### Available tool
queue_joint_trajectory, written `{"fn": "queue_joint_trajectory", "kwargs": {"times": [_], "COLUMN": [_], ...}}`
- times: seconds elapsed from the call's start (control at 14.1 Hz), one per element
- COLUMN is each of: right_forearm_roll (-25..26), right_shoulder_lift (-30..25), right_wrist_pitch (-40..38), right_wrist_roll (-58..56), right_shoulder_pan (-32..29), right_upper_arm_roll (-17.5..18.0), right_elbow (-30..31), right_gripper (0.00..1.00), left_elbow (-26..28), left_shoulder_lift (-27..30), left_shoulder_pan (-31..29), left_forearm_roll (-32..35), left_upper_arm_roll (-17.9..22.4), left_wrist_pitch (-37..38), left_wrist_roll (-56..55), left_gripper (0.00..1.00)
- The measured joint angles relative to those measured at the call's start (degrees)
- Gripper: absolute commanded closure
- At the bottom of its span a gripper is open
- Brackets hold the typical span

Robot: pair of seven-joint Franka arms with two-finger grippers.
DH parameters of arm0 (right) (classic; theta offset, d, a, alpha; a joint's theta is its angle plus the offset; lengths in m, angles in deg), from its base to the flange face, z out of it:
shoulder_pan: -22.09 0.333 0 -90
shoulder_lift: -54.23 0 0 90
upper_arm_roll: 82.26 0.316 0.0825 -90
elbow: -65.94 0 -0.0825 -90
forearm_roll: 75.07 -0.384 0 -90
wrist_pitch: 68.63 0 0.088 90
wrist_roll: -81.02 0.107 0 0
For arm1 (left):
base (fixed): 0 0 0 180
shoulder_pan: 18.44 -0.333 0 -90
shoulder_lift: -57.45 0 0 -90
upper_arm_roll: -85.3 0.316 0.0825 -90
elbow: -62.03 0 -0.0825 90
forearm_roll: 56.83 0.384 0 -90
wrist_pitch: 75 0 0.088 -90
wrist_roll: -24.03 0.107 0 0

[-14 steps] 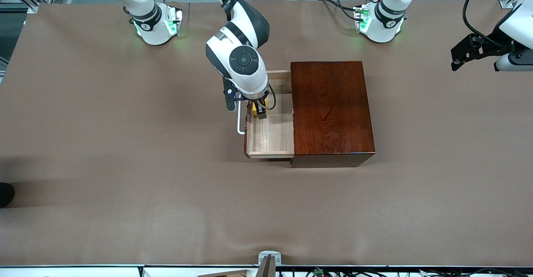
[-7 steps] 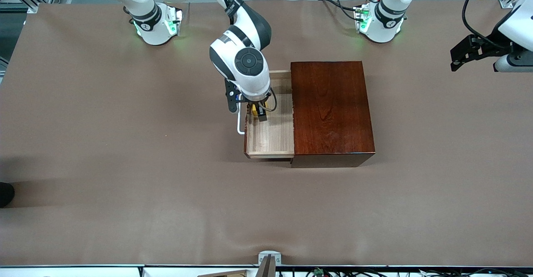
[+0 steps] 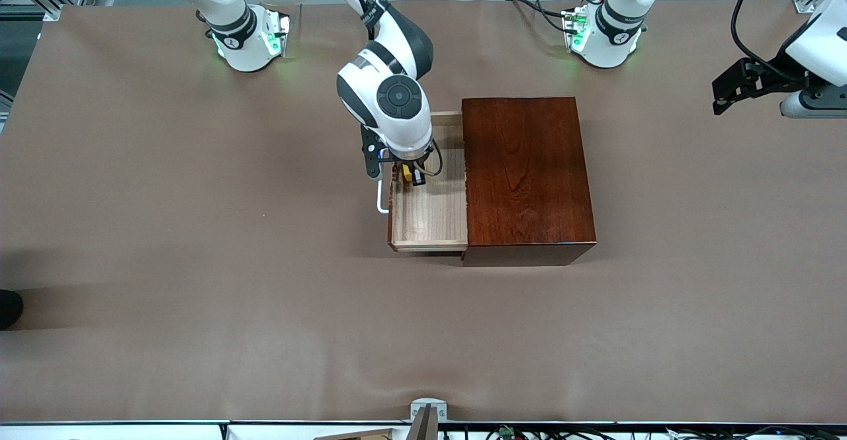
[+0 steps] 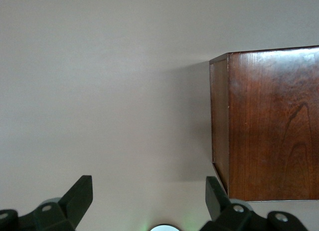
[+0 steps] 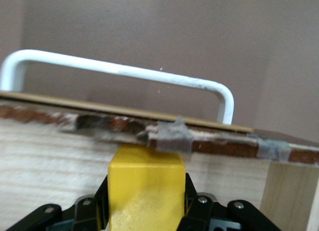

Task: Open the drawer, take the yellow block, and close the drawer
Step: 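Lift the cube with the right gripper while the left gripper reaches the drawer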

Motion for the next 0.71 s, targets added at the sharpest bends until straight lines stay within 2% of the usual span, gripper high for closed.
{"fn": "queue_joint_trajectory", "kwargs": {"times": [0.35, 0.71], "right_forearm_roll": [0.0, 0.1], "right_shoulder_lift": [-1.5, -4.6], "right_wrist_pitch": [-8.5, -13.5], "right_wrist_roll": [0.1, -4.7], "right_shoulder_pan": [-1.7, -4.8], "right_upper_arm_roll": [-0.9, -1.1], "right_elbow": [-5.9, -7.6], "right_gripper": [1.00, 1.00], "left_elbow": [0.0, 0.0], "left_shoulder_lift": [0.0, -0.9], "left_shoulder_pan": [0.0, 0.4], "left_forearm_roll": [0.0, -2.0], "left_upper_arm_roll": [-3.3, -14.4], "left_wrist_pitch": [0.2, 0.1], "left_wrist_roll": [-0.6, -15.0], "left_gripper": [0.00, 0.00]}}
